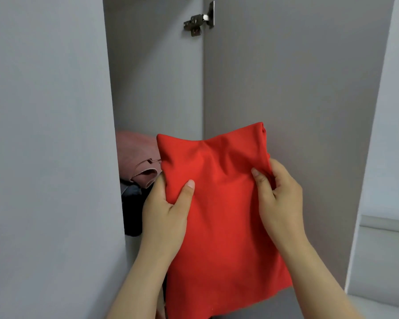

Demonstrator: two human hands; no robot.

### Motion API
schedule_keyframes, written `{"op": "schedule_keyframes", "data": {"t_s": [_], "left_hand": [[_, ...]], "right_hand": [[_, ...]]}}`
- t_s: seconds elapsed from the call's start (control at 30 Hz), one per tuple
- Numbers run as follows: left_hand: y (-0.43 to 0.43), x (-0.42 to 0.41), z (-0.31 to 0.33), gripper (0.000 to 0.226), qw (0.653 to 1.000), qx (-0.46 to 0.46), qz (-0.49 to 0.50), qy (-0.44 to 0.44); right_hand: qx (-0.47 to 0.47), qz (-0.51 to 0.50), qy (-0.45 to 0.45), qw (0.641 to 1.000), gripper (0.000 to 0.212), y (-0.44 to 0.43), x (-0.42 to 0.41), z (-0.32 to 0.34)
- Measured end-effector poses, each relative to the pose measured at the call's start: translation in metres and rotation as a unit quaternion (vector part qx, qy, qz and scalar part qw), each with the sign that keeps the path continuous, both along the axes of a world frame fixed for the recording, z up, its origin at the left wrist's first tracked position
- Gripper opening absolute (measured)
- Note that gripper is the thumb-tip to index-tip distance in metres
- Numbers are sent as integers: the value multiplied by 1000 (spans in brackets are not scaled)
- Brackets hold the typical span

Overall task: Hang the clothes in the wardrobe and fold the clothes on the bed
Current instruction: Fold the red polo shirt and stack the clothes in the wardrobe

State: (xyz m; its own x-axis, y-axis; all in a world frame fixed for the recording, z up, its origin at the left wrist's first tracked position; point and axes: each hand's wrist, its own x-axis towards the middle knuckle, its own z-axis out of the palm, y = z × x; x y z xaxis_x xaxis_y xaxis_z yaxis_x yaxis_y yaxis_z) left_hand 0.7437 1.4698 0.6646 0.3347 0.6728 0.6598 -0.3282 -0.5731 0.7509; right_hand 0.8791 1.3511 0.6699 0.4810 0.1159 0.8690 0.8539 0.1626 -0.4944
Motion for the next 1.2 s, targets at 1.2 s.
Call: {"op": "schedule_keyframes", "data": {"t_s": [1.2], "left_hand": [[231,73,114,74,822,-126,516,203]], "right_hand": [[-441,242,-152,851,75,420,82,130]]}}
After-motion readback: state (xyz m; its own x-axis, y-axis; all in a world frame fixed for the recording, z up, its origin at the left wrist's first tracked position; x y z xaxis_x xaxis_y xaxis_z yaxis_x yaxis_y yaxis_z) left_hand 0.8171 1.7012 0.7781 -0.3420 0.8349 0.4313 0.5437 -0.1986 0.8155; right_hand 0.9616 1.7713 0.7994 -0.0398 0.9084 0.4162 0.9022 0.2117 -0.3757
